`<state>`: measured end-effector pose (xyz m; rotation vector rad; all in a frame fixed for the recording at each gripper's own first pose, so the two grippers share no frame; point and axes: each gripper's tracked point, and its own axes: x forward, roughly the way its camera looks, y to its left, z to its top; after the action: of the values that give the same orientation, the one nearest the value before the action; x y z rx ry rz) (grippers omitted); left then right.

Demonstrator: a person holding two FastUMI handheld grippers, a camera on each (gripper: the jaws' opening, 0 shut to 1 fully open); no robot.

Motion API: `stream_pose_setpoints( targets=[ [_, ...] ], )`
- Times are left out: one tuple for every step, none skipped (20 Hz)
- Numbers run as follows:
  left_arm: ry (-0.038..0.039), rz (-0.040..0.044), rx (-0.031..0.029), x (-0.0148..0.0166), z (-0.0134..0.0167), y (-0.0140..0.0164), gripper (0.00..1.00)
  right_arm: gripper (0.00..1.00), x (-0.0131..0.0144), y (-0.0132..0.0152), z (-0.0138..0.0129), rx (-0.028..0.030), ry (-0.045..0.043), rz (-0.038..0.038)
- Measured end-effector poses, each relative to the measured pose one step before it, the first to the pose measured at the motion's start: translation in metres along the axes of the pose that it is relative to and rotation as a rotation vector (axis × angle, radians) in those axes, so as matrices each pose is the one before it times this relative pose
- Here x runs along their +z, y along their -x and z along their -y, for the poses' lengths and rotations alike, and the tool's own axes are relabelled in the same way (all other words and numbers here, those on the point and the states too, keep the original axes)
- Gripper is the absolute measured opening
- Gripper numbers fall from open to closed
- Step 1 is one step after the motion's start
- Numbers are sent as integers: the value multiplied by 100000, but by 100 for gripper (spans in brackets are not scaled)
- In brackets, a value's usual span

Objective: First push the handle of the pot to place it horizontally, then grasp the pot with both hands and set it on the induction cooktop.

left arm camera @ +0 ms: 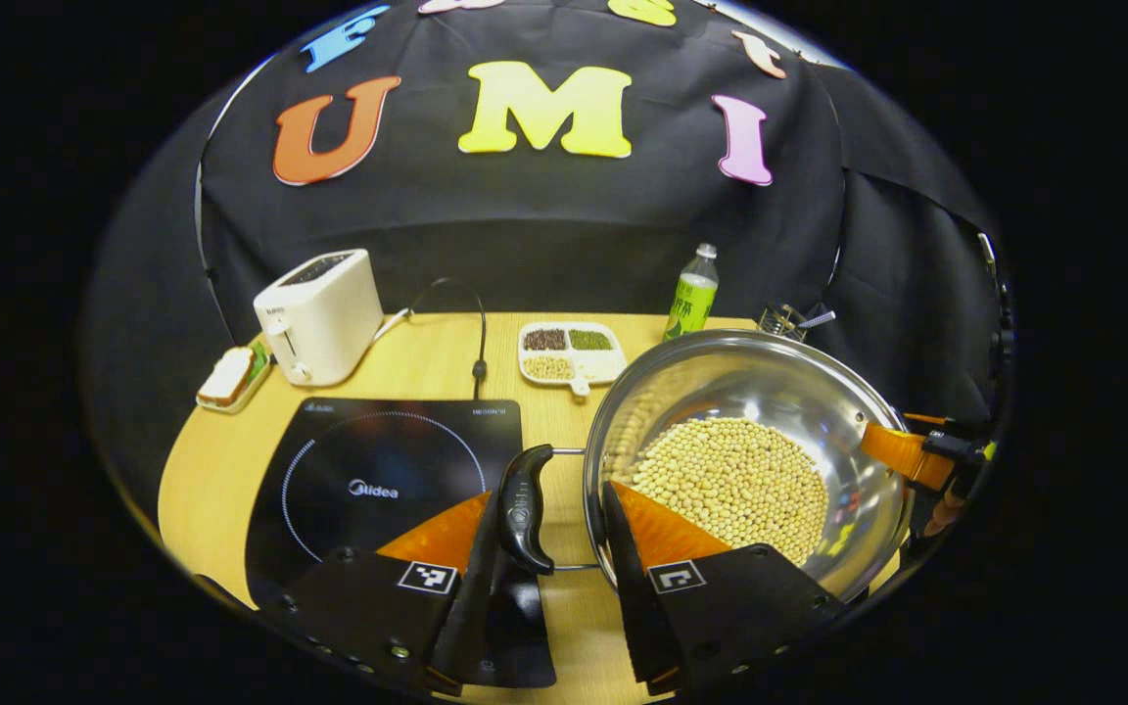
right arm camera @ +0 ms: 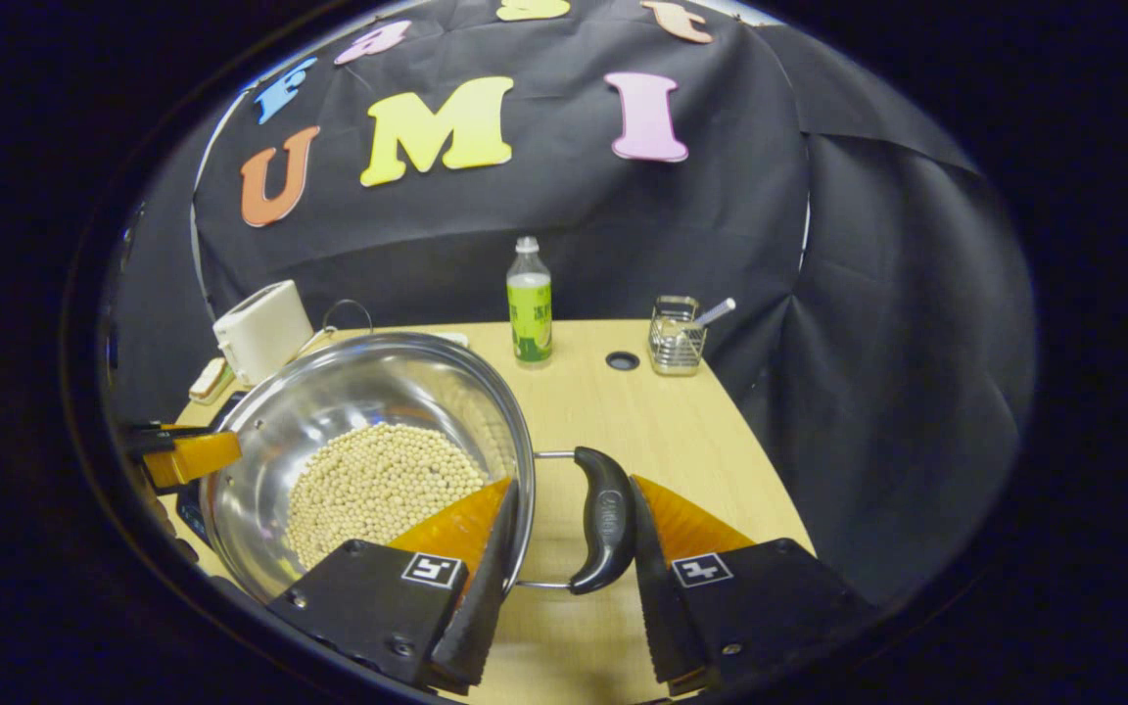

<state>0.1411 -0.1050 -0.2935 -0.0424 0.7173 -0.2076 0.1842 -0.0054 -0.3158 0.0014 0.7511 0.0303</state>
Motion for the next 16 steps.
stream_pose_setpoints(
  targets=[
    [681,2162,-30,899,-139,669,56,64,1135,827,-362,459,-33,1560],
    [702,1982,-89,862,-295,630,56,64,690,619,-278,281,3,1056],
    [226,1549,-43,765,-245,615,56,63,812,608,-344,104,301,1037],
    [41,1386,113,725,-287,579,56,64,796,527,-456,74,284,1220],
    [150,1493,95,638,-473,357,56,63,659,505,-409,156,191,1049],
    [-411,1043,238,467,-386,453,56,63,605,384,-590,372,-77,1046],
    [-699,985,662,403,-586,284,56,63,499,279,-657,285,285,869],
    [-373,885,979,311,-632,424,56,63,342,19,-681,489,517,536],
    [24,861,1052,272,-790,360,56,64,387,33,-950,1031,516,140],
    [331,623,973,263,-841,346,56,64,234,-37,-908,1081,171,-173],
    [506,482,895,220,-806,184,56,63,278,-132,-935,1120,-149,-252],
    [412,642,878,231,-887,92,56,63,160,-109,-1010,1083,169,-126],
    [580,381,854,242,-1016,202,56,64,290,-138,-961,868,-204,125],
    [303,292,897,198,-917,82,56,63,91,-202,-923,832,231,3],
    [4,230,990,138,-956,149,56,63,210,-218,-1028,727,30,-36],
    [595,400,1224,170,-987,113,56,63,23,-291,-1013,736,115,-165]
  ],
)
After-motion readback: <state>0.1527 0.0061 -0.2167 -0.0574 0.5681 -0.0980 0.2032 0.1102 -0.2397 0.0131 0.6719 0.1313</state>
